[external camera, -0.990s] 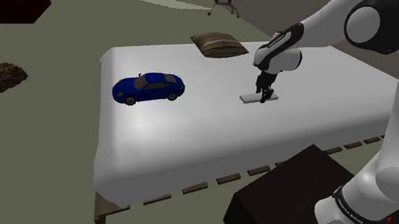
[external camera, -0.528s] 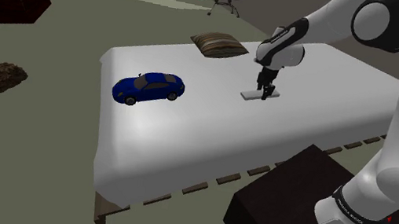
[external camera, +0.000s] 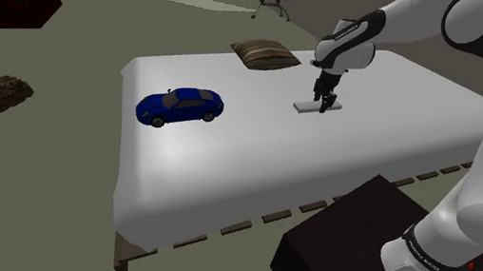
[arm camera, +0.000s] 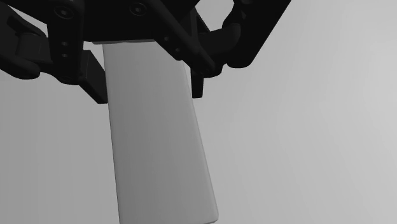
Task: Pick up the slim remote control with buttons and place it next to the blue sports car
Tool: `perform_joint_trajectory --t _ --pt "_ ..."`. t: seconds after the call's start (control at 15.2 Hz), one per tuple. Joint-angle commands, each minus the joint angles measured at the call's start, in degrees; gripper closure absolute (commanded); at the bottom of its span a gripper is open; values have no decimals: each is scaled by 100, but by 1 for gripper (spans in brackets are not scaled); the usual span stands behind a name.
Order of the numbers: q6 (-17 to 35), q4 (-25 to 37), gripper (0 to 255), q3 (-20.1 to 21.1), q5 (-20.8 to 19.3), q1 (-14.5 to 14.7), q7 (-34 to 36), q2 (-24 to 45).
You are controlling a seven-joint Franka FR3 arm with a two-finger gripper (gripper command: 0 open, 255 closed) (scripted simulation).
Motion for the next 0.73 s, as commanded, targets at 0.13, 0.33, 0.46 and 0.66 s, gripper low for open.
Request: perform_joint_trajectory --t 0.13,0.33,0.46,0.66 --pt "-262 82 255 -63 -144 47 93 -205" --pt "-457 156 255 -99 -241 76 158 -343" --pt "-589 213 255 -119 -302 93 198 -431" --pt "-790 307 255 -145 -386 116 254 -555"
